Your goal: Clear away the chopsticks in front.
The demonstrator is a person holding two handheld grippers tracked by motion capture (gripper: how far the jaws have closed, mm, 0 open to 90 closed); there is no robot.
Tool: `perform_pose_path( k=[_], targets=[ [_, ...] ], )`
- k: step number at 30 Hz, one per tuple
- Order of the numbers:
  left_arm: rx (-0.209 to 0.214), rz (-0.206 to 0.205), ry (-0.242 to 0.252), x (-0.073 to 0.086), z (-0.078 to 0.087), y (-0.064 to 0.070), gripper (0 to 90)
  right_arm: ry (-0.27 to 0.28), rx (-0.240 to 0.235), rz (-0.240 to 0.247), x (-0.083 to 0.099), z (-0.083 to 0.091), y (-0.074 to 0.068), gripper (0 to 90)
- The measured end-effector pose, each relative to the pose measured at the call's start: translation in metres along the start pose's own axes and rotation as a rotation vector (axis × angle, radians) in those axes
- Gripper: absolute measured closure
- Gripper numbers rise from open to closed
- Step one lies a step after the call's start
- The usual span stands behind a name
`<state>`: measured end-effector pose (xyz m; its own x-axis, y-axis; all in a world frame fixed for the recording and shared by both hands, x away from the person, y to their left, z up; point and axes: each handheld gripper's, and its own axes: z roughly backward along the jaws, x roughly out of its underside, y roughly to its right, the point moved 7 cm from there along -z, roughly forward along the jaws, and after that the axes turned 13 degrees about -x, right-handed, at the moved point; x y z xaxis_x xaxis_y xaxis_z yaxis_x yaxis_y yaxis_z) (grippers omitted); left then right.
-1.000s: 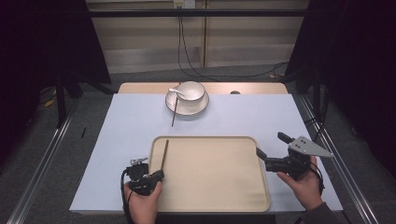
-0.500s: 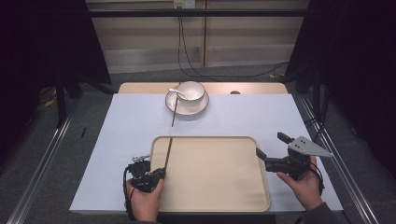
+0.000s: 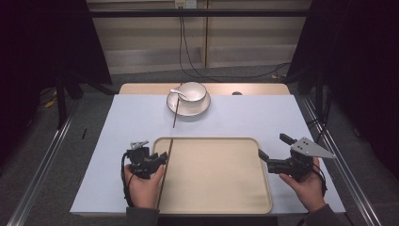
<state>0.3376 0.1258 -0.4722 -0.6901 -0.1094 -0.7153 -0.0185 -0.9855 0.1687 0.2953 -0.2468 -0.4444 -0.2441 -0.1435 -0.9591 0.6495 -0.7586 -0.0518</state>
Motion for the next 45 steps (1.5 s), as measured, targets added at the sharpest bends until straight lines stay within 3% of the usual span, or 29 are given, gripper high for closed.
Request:
perform_pose_path(
  k=[2,5,11,14,19,25,30,35,36,43,44,45],
  targets=[
    [0.005,-0.018,0.032,-0.013,-0.005,0.001,51.4,-0.002,-0.001,0.001,0.000,0.000,0.000,3.5],
    [0.027,-0.003,0.056,-0.029,-0.014,0.002,44.8,0.001,-0.002,0.003,0.000,0.000,0.001,3.5],
    [0.044,-0.039,0.077,-0.052,-0.033,0.007,36.9,-0.001,-0.005,0.005,0.000,0.000,0.001,3.6],
    [0.052,-0.081,0.112,-0.065,-0.044,0.011,30.1,-0.001,-0.004,-0.001,0.000,0.000,0.000,3.6],
    [0.090,-0.109,0.139,-0.084,-0.062,0.020,24.8,0.001,-0.001,0.005,0.000,0.001,0.001,3.6],
    [0.062,-0.182,0.136,-0.103,-0.087,0.030,21.5,-0.004,0.001,0.002,0.000,0.001,0.002,3.6],
    [0.040,-0.229,0.128,-0.118,-0.104,0.035,23.2,-0.002,-0.004,0.009,0.000,0.001,0.001,3.6],
    [0.021,-0.287,0.078,-0.121,-0.121,0.037,36.5,-0.002,-0.008,0.011,0.000,0.001,0.001,3.6],
    [0.019,-0.274,0.077,-0.122,-0.126,0.038,39.0,0.000,-0.007,0.008,0.000,0.001,0.001,3.6],
    [-0.006,-0.292,0.017,-0.122,-0.155,0.033,52.3,-0.004,-0.010,0.009,0.000,0.002,0.001,3.7],
    [-0.004,-0.263,0.025,-0.123,-0.158,0.034,53.0,-0.005,-0.012,0.009,0.000,0.002,0.001,3.6],
    [-0.008,-0.276,0.017,-0.122,-0.161,0.032,54.2,-0.006,-0.014,0.011,0.000,0.002,0.001,3.6]
  ],
)
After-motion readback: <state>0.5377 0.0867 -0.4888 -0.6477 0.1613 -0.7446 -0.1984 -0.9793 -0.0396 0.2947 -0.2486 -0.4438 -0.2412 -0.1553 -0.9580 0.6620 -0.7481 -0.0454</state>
